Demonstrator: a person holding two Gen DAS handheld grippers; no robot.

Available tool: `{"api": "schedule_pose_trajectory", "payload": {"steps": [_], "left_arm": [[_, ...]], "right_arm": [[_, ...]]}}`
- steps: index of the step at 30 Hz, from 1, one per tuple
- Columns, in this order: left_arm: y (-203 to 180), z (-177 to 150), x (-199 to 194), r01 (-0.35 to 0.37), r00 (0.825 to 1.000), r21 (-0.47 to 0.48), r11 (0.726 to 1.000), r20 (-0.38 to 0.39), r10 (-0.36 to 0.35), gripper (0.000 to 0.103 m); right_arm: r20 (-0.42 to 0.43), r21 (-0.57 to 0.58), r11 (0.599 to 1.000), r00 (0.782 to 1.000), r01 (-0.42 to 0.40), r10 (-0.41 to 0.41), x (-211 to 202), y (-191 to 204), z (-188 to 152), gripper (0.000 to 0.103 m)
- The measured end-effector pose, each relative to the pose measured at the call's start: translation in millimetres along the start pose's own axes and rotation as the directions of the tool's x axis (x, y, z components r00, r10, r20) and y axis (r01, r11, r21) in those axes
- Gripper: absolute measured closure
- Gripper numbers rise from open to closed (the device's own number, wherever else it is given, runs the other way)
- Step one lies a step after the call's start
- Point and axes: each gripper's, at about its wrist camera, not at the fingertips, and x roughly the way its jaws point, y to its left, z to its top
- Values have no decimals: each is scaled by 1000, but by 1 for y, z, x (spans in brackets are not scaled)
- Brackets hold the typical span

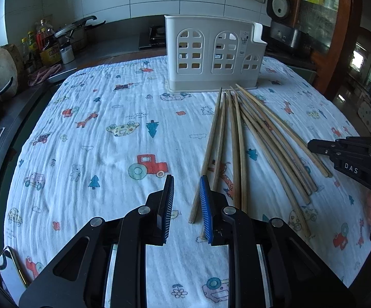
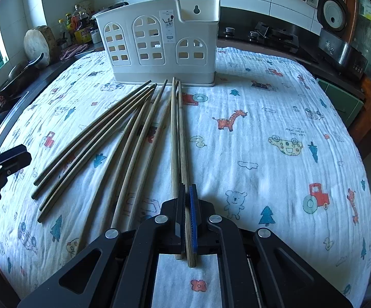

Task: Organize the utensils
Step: 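Close the right tool on one wooden chopstick while the left tool closes on another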

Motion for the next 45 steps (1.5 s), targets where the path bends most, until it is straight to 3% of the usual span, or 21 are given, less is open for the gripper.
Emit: {"api": "schedule_pose_trajectory", "payload": {"steps": [16, 24, 45], "left_arm": [[-8, 21, 24, 37, 998, 33, 999, -52, -35, 83], [-6, 15, 25, 66, 996, 15, 998, -63, -65, 83], [-5, 1, 37, 49, 992, 12, 999, -114, -47, 83]], "right_arm": [[-19, -35, 999, 1000, -1, 0, 12, 6, 18, 94], [-28, -25, 1000, 1000, -9, 8, 16, 2, 11, 92], [-16, 2, 1000, 1000, -7, 7, 4, 1, -3, 95]]}}
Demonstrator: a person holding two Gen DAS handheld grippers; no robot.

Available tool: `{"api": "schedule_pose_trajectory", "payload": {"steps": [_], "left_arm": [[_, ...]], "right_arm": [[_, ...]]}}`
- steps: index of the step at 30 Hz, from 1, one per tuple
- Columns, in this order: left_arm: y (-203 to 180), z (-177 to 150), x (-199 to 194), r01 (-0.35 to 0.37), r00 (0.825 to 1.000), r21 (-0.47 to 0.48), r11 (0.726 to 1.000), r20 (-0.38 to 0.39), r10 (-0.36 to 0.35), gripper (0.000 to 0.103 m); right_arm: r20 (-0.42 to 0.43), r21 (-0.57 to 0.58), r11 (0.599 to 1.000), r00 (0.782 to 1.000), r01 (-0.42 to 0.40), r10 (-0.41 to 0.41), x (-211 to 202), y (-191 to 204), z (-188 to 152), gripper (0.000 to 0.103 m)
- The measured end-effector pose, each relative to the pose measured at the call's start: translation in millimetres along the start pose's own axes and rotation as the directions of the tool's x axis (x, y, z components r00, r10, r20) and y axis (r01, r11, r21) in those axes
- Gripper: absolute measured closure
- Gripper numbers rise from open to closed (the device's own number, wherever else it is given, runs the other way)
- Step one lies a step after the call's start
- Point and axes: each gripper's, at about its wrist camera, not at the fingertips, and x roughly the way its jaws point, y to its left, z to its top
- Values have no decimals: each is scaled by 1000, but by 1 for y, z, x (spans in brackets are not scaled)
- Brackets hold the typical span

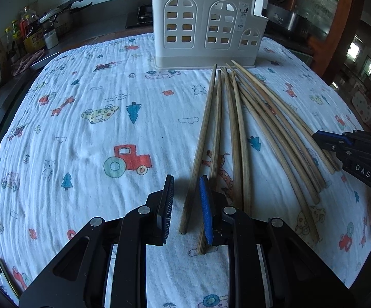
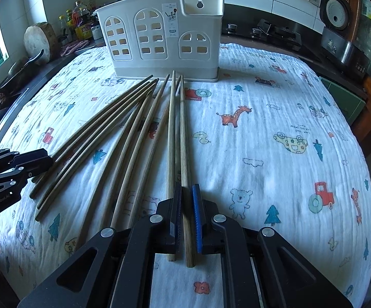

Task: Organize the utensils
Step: 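Close the right tool on one wooden chopstick while the left tool closes on another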

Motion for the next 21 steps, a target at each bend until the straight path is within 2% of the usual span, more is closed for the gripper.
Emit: {"api": "schedule_pose_trajectory", "payload": {"steps": [17, 18, 21], "left_arm": [[-2, -5, -2, -34, 999, -3, 999, 18, 34, 82], [-3, -5, -2, -39, 999, -1, 999, 20, 39, 83], [-3, -6, -4, -32, 999, -14, 999, 24, 32, 93]], "right_arm": [[20, 5, 1000, 1000, 4, -4, -2, 0, -6, 94], [21, 9, 1000, 1000, 1, -1, -2, 0, -7, 95], [29, 14, 1000, 999, -15, 15, -5, -1, -8, 95]]}}
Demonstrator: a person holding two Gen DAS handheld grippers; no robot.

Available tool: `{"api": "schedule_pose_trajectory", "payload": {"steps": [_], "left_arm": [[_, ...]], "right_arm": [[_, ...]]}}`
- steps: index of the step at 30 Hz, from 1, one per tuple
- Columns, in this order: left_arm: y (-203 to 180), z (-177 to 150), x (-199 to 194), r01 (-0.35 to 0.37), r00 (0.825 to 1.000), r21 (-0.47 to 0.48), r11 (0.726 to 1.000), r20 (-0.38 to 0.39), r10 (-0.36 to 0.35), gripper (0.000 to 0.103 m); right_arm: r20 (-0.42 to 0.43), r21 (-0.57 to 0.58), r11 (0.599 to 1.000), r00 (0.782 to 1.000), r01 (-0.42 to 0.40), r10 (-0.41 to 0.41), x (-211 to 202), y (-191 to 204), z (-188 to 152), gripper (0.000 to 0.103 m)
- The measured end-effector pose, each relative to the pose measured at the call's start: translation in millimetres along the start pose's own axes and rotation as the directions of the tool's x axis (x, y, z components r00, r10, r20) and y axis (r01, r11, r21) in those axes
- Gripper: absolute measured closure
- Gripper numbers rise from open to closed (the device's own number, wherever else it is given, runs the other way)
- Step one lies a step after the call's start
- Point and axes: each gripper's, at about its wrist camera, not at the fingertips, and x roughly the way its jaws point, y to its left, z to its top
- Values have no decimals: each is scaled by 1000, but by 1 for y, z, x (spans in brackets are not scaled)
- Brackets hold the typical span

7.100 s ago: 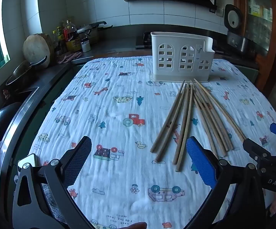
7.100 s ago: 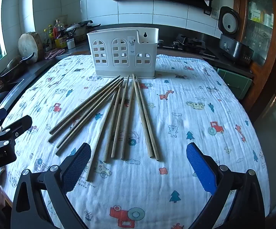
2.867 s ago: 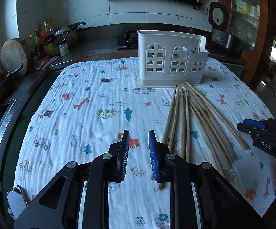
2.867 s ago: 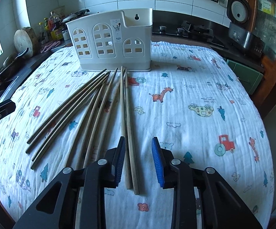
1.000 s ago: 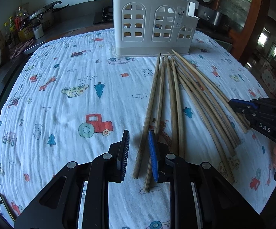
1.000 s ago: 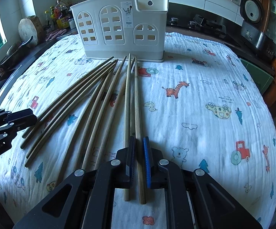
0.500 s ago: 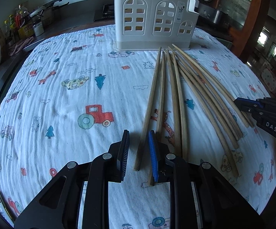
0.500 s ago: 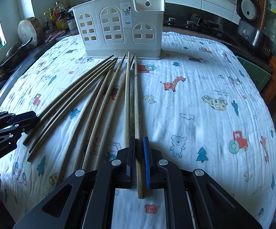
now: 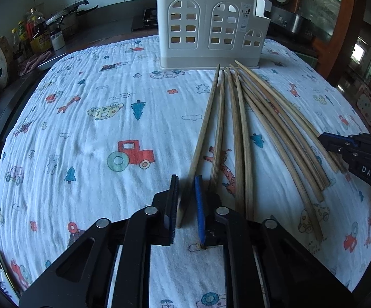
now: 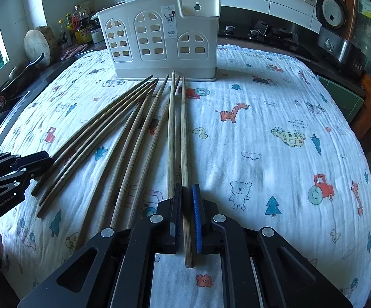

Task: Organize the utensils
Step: 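Close the right tool on one wooden chopstick while the left tool closes on another, then lift the chopsticks and carry both tools over the white utensil holder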

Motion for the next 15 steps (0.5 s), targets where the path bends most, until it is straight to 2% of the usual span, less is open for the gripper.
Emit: {"api": "schedule_pose_trajectory", "payload": {"steps": [6, 15], "left_arm": [[2, -2, -16, 19, 999, -15, 1000, 31, -19, 96], [-3, 2, -60, 30, 991, -3, 1000, 131, -30, 97]], "right_arm": [[44, -4, 1000, 999, -16, 16, -17, 2, -3, 95], [143, -16, 999, 989, -31, 33, -58, 9, 0, 95]]}}
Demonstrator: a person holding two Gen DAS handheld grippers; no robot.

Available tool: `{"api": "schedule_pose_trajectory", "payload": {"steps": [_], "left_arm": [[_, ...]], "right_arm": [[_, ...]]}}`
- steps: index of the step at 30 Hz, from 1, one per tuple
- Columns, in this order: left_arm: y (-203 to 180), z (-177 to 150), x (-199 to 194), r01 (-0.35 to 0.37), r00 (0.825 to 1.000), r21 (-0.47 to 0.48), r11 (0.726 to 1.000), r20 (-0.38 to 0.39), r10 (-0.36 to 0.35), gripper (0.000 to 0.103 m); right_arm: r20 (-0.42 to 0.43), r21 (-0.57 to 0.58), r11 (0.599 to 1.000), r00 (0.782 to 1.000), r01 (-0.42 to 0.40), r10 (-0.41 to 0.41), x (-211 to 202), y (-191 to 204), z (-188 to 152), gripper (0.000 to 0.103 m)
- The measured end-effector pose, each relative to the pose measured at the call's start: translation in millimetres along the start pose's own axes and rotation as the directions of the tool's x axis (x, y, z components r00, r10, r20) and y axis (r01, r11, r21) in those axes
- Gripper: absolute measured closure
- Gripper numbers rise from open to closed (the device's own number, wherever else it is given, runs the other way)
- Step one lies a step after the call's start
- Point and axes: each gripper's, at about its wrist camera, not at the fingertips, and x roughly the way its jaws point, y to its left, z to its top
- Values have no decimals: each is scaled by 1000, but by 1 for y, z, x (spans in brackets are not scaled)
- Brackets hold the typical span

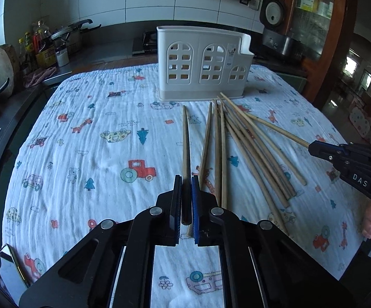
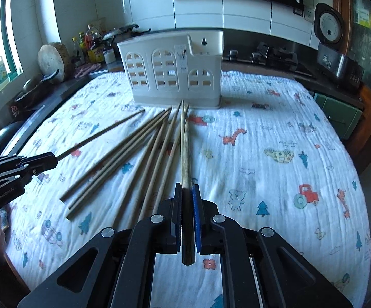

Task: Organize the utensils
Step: 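Lift the chopsticks and carry both tools over the white utensil holder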

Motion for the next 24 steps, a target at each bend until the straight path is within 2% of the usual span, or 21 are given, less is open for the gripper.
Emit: {"api": "schedule_pose_trajectory", "payload": {"steps": [10, 15, 17, 21, 24], "left_arm": [[3, 34, -31, 28, 995, -3, 1000, 98, -27, 97], [8, 57, -30, 55, 994, -12, 998, 93, -54, 97], [11, 69, -32, 96, 991, -21, 995, 92, -93, 97], [9, 93, -37, 81, 992, 4, 997, 101, -81, 97], [11, 112, -45, 100, 989, 6, 995, 106, -100, 97]], "right_arm": [[148, -31, 999, 989, -23, 28, -49, 7, 48, 95], [160, -44, 997, 985, -56, 62, -56, 4, 83, 95], [151, -48, 996, 985, -76, 82, -59, 2, 101, 95], [157, -48, 994, 982, -101, 108, -69, -5, 136, 96], [170, -53, 992, 978, -112, 119, -80, -11, 165, 96]]}}
